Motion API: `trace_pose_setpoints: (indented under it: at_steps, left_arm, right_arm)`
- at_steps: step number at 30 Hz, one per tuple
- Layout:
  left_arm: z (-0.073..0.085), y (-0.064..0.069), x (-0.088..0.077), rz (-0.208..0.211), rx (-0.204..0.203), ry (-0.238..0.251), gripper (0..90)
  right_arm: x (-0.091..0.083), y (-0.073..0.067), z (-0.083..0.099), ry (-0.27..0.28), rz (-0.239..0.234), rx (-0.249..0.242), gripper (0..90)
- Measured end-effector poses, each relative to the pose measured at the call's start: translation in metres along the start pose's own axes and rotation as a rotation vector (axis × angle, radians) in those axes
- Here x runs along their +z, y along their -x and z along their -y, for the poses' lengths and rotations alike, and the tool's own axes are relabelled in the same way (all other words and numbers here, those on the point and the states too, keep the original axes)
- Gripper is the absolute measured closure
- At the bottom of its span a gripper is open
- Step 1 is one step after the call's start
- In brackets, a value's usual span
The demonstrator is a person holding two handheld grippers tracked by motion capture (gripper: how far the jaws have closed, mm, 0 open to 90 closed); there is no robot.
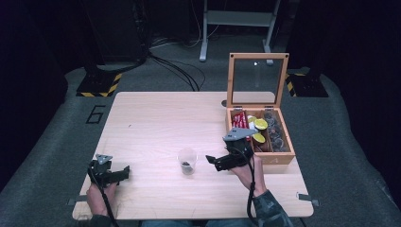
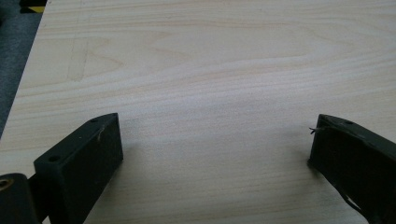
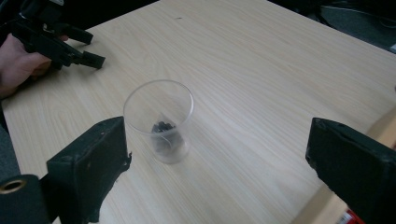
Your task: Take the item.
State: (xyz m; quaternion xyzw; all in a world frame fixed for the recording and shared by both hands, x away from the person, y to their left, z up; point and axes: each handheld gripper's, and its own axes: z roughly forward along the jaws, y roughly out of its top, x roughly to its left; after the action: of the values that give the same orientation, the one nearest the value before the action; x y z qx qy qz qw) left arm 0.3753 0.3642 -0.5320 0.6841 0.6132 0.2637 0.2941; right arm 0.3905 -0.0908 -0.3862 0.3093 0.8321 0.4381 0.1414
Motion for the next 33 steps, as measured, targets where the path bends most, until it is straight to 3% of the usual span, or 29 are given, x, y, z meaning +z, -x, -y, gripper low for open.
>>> trace_pose_setpoints:
  at_steps: [17, 26, 33]
  left_arm:
    - [0.0, 0.0, 0.0, 0.0, -0.001, 0.001, 2.2]
    - [0.0, 0.0, 0.0, 0.0, 0.0, 0.0, 2.2]
    - [0.0, 0.0, 0.0, 0.0, 0.0, 0.0, 2.2]
  right_arm:
    - [-0.048, 0.024, 0.043, 0.003, 0.157, 0.052, 4.5]
    - [-0.067, 0.044, 0.087, -0.006, 0.269, 0.141, 4.5]
    - [-0.069, 0.062, 0.138, -0.062, 0.37, 0.232, 4.2]
